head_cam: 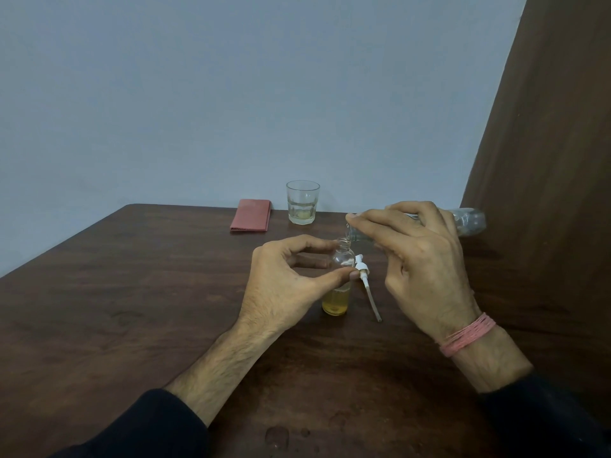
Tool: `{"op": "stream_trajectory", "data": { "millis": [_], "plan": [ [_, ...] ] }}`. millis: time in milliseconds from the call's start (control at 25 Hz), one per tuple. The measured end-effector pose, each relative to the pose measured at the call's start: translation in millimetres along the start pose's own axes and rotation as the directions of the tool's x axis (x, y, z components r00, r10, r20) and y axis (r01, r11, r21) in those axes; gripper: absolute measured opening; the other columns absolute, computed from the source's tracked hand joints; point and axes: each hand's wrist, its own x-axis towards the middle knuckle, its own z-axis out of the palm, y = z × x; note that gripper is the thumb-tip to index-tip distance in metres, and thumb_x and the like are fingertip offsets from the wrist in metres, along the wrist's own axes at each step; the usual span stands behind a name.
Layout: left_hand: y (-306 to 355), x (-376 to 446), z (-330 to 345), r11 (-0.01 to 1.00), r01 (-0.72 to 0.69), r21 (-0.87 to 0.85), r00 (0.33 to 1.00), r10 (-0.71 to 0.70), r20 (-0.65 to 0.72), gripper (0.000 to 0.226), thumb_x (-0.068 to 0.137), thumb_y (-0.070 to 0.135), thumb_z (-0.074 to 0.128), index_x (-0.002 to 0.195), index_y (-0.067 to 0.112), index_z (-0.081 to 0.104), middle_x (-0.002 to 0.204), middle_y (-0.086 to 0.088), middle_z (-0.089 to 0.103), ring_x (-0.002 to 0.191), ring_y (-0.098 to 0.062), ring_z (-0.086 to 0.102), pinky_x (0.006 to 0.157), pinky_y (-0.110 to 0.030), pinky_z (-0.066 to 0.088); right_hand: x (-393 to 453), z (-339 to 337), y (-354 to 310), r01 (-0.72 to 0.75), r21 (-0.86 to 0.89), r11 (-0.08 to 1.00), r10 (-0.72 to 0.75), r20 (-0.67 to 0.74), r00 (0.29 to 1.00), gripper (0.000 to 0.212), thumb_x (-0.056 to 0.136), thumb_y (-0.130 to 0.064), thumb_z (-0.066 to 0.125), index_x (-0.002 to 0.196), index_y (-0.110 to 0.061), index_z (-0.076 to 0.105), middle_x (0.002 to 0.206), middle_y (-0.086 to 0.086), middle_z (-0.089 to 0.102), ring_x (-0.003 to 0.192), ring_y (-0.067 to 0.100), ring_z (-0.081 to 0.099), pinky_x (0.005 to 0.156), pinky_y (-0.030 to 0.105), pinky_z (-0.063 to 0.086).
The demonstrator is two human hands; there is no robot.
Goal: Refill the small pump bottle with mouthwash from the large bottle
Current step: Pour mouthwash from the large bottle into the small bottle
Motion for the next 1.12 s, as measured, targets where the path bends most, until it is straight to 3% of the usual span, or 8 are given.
{"op": "stream_trajectory", "data": {
  "millis": [480, 1120],
  "plan": [
    [-0.5, 0.4, -0.4, 1.0, 0.005, -0.001, 1.0, -0.005, 0.002, 0.046, 0.068, 0.041, 0.109, 0.109, 0.031, 0.09, 0.103, 0.019, 0.089, 0.092, 0.004, 0.085, 0.087, -0.031, 0.073, 0.0, 0.5, -0.7, 0.001, 0.0, 1.0, -0.001, 0.01, 1.0, 0.075, 0.077, 0.01, 0.078, 0.142, -0.027, 0.072, 0.134, -0.013, 0.074, 0.12, 0.028, 0.06, 0.1, 0.044, 0.041],
    [0.6, 0.3, -1.3, 1.0, 0.007, 0.008, 1.0, -0.007, 0.008, 0.047, 0.067, 0.048, 0.107, 0.108, 0.035, 0.089, 0.102, 0.02, 0.088, 0.092, 0.005, 0.085, 0.085, -0.027, 0.072, -0.2, 0.7, -0.9, -0.005, 0.0, 1.0, 0.005, -0.003, 1.0, 0.074, 0.077, 0.012, 0.078, 0.14, -0.027, 0.073, 0.132, -0.012, 0.075, 0.119, 0.029, 0.061, 0.1, 0.044, 0.041]
  ]
}}
